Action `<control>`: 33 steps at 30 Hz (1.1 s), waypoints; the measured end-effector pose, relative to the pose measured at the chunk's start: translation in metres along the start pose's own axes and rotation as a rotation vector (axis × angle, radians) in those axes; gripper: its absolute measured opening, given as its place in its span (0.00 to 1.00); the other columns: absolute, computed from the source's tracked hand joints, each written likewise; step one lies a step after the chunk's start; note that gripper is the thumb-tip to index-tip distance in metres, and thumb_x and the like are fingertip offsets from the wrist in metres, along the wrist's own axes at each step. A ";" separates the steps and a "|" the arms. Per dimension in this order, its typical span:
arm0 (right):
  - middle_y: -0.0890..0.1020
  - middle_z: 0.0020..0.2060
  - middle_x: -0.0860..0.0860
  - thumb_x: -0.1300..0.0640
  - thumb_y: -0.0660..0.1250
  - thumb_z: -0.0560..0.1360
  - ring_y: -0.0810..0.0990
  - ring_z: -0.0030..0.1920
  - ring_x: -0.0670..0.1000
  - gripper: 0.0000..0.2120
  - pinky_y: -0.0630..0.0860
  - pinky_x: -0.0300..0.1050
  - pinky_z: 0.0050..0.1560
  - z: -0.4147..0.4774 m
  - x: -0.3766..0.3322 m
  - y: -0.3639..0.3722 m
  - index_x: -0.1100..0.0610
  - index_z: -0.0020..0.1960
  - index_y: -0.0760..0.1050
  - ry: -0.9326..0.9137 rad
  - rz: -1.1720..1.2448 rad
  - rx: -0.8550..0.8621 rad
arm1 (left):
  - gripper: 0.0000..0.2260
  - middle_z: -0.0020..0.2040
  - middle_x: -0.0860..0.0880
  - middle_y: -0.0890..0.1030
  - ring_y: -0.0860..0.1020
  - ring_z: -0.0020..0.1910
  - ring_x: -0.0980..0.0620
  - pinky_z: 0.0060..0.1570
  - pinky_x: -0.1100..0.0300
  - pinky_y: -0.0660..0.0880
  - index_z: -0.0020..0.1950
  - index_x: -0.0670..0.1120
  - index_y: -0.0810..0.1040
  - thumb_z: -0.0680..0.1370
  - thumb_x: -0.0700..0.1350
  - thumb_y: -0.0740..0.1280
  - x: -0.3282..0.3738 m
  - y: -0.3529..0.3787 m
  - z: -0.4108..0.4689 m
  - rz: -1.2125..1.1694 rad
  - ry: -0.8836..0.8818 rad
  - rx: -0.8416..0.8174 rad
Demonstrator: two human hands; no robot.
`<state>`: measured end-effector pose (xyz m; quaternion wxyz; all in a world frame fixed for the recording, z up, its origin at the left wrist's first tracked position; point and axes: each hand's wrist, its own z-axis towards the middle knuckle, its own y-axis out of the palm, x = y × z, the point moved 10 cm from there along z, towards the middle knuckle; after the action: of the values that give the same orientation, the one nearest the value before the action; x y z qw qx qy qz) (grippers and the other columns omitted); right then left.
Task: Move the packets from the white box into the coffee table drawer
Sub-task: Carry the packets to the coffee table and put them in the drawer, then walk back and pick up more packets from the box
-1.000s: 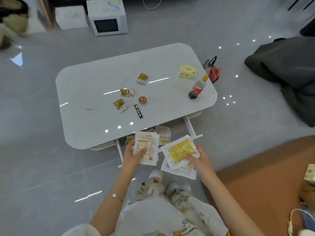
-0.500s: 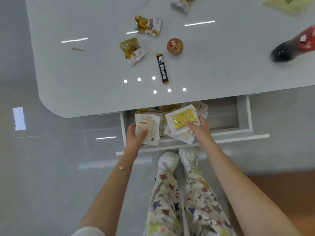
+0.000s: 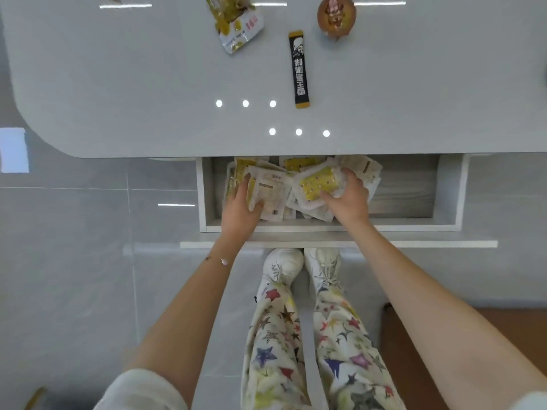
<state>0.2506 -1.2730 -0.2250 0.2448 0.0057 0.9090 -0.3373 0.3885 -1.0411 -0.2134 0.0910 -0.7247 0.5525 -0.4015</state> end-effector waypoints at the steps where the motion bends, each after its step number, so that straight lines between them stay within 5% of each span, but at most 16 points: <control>1: 0.71 0.67 0.54 0.42 0.70 0.70 0.68 0.67 0.59 0.36 0.69 0.56 0.64 -0.010 -0.009 -0.010 0.51 0.73 0.62 -0.031 -0.151 -0.011 | 0.29 0.75 0.47 0.63 0.65 0.72 0.43 0.67 0.45 0.66 0.77 0.56 0.55 0.79 0.53 0.62 0.012 -0.009 -0.010 0.158 0.055 -0.001; 9: 0.65 0.72 0.54 0.34 0.59 0.74 0.61 0.72 0.58 0.35 0.61 0.56 0.70 -0.129 -0.133 -0.112 0.49 0.75 0.58 -0.370 -0.675 -0.078 | 0.30 0.77 0.46 0.59 0.60 0.73 0.42 0.72 0.44 0.55 0.78 0.54 0.52 0.79 0.62 0.56 0.122 -0.137 -0.126 0.630 0.263 0.113; 17: 0.57 0.77 0.54 0.36 0.55 0.77 0.51 0.76 0.59 0.35 0.49 0.57 0.75 -0.278 -0.279 -0.211 0.46 0.78 0.49 -0.674 -0.825 0.003 | 0.31 0.79 0.48 0.53 0.53 0.76 0.43 0.74 0.44 0.48 0.79 0.56 0.47 0.79 0.63 0.53 0.173 -0.272 -0.281 0.586 0.191 0.235; 23: 0.55 0.77 0.53 0.36 0.55 0.77 0.49 0.77 0.59 0.35 0.48 0.57 0.75 -0.404 -0.370 -0.206 0.44 0.78 0.46 -0.979 -0.875 -0.004 | 0.32 0.78 0.47 0.56 0.55 0.76 0.42 0.73 0.42 0.49 0.78 0.56 0.50 0.78 0.62 0.56 0.142 -0.341 -0.409 0.468 0.077 0.428; 29: 0.54 0.77 0.52 0.37 0.56 0.77 0.49 0.77 0.59 0.35 0.50 0.56 0.74 -0.516 -0.453 -0.159 0.45 0.78 0.47 -1.274 -0.945 -0.002 | 0.34 0.78 0.49 0.54 0.53 0.77 0.42 0.73 0.44 0.48 0.78 0.57 0.48 0.74 0.67 0.45 0.075 -0.405 -0.504 0.473 -0.088 0.632; 33: 0.58 0.76 0.53 0.37 0.59 0.76 0.52 0.76 0.59 0.35 0.52 0.55 0.74 -0.584 -0.490 -0.106 0.45 0.78 0.49 -1.405 -0.989 -0.030 | 0.38 0.76 0.46 0.61 0.60 0.74 0.39 0.72 0.43 0.52 0.77 0.55 0.57 0.69 0.67 0.42 0.021 -0.440 -0.557 0.369 -0.171 0.757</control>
<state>0.4061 -0.9193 0.4404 0.5757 -0.6045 0.4491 -0.3185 0.3294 -0.7221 0.4185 0.4662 -0.5600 0.4770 -0.4915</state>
